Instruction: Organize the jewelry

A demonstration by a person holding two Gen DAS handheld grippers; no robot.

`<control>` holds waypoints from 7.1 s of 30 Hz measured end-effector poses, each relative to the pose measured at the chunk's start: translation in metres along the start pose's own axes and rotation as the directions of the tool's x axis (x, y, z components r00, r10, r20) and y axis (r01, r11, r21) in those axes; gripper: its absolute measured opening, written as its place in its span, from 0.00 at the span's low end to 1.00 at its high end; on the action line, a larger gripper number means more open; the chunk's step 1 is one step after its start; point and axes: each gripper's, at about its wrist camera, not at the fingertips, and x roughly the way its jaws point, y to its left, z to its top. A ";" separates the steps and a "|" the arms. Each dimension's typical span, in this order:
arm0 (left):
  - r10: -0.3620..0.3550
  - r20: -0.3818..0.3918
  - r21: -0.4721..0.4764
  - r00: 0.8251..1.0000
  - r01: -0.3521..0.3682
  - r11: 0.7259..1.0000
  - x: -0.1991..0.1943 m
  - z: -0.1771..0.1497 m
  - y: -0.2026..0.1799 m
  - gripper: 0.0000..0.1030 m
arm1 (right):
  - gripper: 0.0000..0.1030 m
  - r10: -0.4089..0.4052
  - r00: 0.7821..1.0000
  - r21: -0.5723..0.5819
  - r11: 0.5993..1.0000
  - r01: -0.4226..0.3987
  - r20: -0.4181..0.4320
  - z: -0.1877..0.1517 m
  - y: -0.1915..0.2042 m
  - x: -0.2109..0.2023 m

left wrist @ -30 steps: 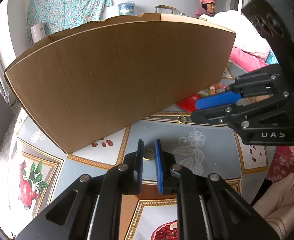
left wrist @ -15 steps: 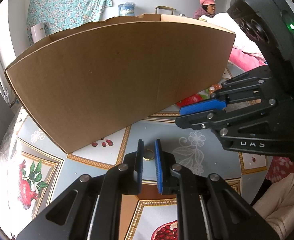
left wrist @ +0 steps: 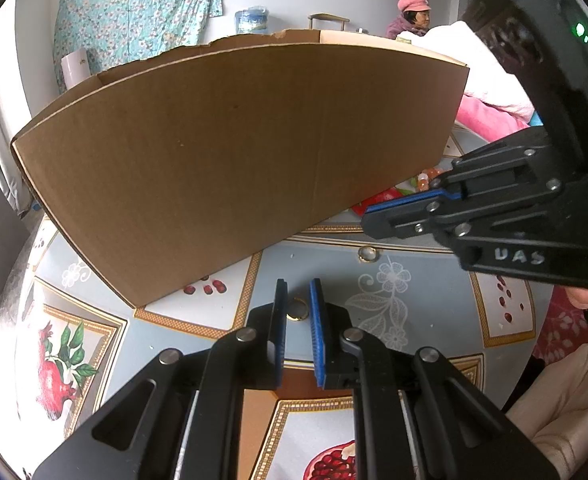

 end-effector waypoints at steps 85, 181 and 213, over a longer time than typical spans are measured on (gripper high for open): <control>-0.050 -0.009 -0.210 0.999 0.047 0.977 0.012 0.126 0.069 0.10 | 0.12 0.095 0.979 0.251 0.958 -0.138 0.179 0.060 -0.078 -0.055; 0.108 -0.241 -0.139 0.965 -0.145 0.980 0.023 0.020 0.004 0.95 | 0.40 0.001 0.985 0.276 0.960 -0.050 0.174 -0.022 -0.087 -0.063; 0.116 -0.214 -0.143 0.970 -0.149 0.978 0.022 0.019 0.010 0.95 | 0.08 -0.100 0.992 0.190 0.975 0.113 -0.073 -0.059 -0.054 -0.030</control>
